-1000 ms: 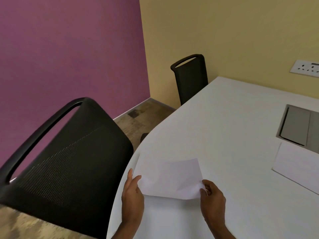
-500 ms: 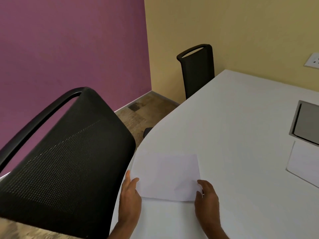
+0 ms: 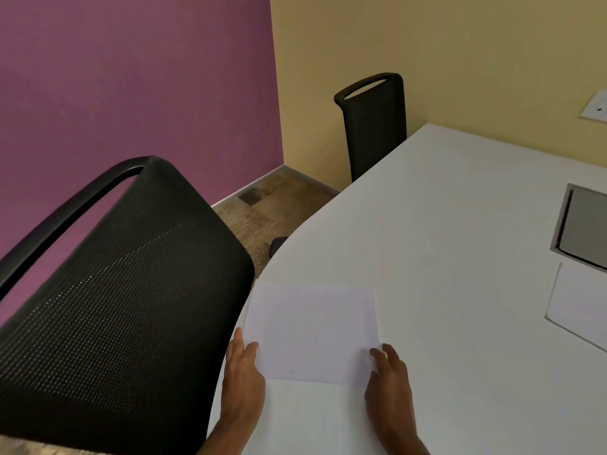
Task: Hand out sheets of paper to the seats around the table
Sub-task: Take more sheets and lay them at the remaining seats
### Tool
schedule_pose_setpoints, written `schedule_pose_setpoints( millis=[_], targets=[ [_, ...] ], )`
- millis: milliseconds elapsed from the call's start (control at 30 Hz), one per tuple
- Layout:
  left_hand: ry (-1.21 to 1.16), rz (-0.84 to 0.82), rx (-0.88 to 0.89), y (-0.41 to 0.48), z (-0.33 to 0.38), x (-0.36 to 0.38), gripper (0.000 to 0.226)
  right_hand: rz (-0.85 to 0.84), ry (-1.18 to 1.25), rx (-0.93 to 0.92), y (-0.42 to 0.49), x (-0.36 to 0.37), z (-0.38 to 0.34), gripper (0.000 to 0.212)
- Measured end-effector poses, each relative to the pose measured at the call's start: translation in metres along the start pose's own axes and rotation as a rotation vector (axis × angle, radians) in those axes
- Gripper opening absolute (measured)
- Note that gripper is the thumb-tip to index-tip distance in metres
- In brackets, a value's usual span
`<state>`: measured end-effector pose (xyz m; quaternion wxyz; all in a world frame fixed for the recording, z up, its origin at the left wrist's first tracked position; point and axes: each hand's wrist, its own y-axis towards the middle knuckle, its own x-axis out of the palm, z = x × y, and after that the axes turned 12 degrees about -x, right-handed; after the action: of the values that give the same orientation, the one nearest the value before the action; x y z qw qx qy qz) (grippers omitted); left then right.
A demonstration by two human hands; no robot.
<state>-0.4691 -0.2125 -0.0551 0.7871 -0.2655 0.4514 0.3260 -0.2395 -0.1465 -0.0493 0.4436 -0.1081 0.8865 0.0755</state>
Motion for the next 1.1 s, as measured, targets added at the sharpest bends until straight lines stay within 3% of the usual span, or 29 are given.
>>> schedule_pose_setpoints(
  millis=[200, 500, 667, 767, 833, 967, 1100],
  targets=[
    [0.088, -0.022, 0.099, 0.004, -0.004, 0.003, 0.062, -0.037, -0.211, -0.189, 0.002, 0.004, 0.003, 0.062],
    [0.096, -0.156, 0.193, 0.005, -0.011, 0.007, 0.079, -0.087, -0.271, -0.297, 0.002, 0.019, 0.012, 0.078],
    [0.170, -0.133, 0.193, 0.004, -0.008, 0.011, 0.055, -0.126, -0.292, -0.290, -0.002, 0.022, 0.019, 0.064],
    [0.202, -0.183, 0.184, 0.003, -0.007, 0.011, 0.056, -0.110, -0.339, -0.350, -0.004, 0.022, 0.019, 0.039],
    [0.223, -0.214, 0.183, 0.003, -0.008, 0.012, 0.058, -0.105, -0.372, -0.376, -0.005, 0.024, 0.021, 0.058],
    [0.235, -0.248, 0.163, 0.003, -0.003, 0.009, 0.060, -0.125, -0.372, -0.348, -0.006, 0.018, 0.016, 0.057],
    [0.170, -0.215, 0.190, -0.001, 0.010, 0.005, 0.061, -0.030, -0.329, -0.335, -0.008, 0.003, 0.018, 0.052]
  ],
)
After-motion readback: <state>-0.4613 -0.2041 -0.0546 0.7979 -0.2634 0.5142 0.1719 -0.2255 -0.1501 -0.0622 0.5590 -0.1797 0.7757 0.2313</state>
